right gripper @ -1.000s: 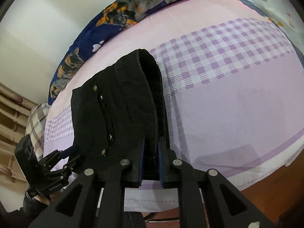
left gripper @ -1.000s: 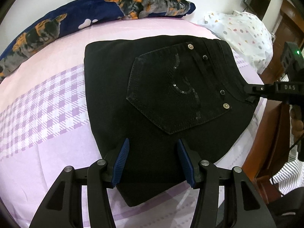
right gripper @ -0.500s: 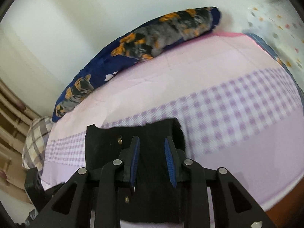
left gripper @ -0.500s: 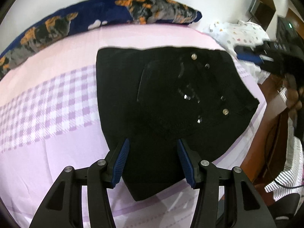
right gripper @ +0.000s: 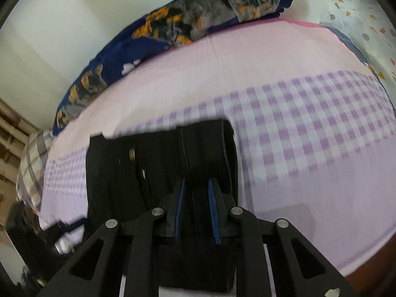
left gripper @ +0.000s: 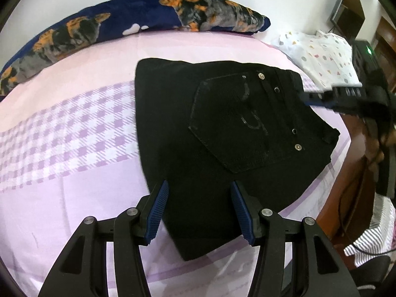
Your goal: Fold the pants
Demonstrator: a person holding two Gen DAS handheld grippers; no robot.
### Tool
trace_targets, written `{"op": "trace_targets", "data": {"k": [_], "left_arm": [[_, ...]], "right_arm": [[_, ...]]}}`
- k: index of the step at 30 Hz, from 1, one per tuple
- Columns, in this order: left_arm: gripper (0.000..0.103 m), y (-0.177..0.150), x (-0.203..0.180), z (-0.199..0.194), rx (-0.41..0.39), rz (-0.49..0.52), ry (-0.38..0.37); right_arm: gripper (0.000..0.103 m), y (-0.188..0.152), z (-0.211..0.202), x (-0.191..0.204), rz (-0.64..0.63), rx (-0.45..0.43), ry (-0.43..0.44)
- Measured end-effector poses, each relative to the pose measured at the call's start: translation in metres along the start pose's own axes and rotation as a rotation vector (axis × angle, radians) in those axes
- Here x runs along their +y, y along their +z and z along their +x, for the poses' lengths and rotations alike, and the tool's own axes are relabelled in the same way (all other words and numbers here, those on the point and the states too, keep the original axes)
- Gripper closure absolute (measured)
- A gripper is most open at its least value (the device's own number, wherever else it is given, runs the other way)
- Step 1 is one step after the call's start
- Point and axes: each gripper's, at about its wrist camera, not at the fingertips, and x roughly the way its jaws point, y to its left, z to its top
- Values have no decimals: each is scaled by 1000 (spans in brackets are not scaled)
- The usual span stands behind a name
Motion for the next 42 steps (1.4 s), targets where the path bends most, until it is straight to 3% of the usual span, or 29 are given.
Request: {"op": "trace_targets", "data": {"k": [12,16,25,31,34,36,38,42], "left_arm": [[48,-14,12,-2,17,-30,-11],[47,-16,14,4,32,-40,-13],[45,-14,7,2,21,-21,25],[45,-6,3,-10,-29,22,88],[45,-1,8,-13,-44,10,103],[45,2,14,-14,-48,-2,111],[45,6,23,-12,-40,-38,80],[45,10,56,-10,-16,-222,-86]], "right_arm": [[84,-63,-36,4,-38,-37,-44],[84,-64,-28,8,-80,-34,-82],[84,-61,-25,2,-60,-21,-62],[74,-54,-31,6,-34,-26,-29],[56,-47,-37,11,-64,-53,-66],[51,-41,-37,10,-76,-65,-75],[51,-35,-33,4,-58,-44,-38],[49,-24,-20,-20,34,3,97]]}}
